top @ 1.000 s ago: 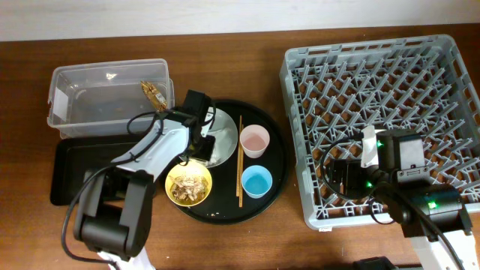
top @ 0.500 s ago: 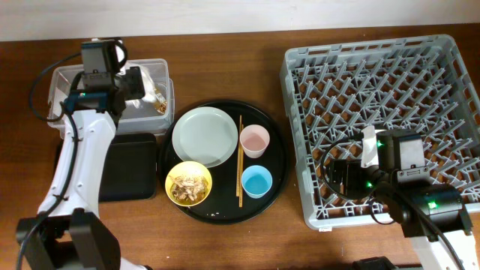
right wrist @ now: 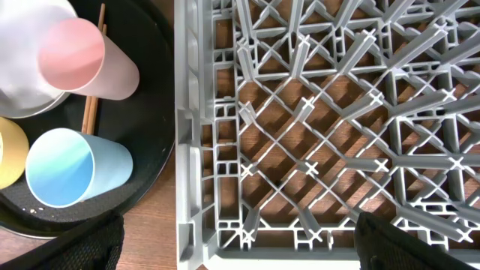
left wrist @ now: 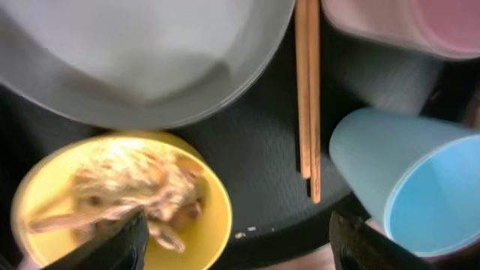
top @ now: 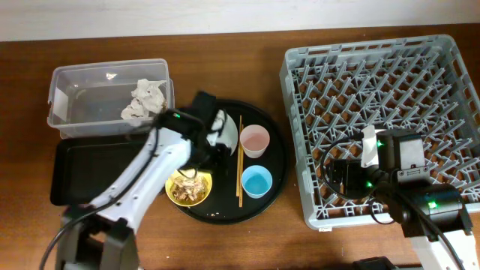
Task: Sort waste into correct bins and load items into the dishwasher rack
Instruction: 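Grasp the yellow bowl and tip its scraps onto the black tray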
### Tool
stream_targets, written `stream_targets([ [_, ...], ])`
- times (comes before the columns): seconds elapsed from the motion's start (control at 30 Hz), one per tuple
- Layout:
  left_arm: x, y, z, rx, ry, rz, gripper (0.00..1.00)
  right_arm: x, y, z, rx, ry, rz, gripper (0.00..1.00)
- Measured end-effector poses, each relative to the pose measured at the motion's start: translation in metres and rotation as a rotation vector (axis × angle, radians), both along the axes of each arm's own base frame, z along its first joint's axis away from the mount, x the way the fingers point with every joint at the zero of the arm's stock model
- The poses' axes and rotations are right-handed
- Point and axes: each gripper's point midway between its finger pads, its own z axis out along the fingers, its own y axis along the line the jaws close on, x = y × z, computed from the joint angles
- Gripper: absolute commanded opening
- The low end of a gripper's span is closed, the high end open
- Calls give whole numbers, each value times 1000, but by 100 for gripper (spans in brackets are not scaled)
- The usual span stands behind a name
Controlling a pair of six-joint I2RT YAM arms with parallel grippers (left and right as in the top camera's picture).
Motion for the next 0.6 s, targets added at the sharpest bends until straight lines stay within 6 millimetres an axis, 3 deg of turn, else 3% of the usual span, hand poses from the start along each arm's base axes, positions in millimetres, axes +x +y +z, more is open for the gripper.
stream_targets([
  [0.1, -24, -17, -37, 26, 55, -42, 66, 0, 0, 0, 0, 2, 0, 99],
  [0.17, -31, -15, -52, 40, 79, -43, 61, -2, 0, -1, -1, 8, 0, 99],
  [0.23, -39, -4, -67, 87, 103, -11, 46, -2, 0, -1, -1, 9, 0, 99],
  [0.37, -30, 3, -70, 133, 56, 10, 44, -2, 0, -1, -1, 9, 0, 99],
  [0.5, -23, 1, -70, 128, 27, 17, 25, -2, 0, -1, -1, 10, 0, 99],
  [0.53, -23, 1, -70, 126, 25, 18, 16, -2, 0, -1, -1, 10, 0, 99],
  [0.6, -23, 2, -70, 129, 24, 20, 11, -2, 0, -2, -1, 12, 0, 99],
])
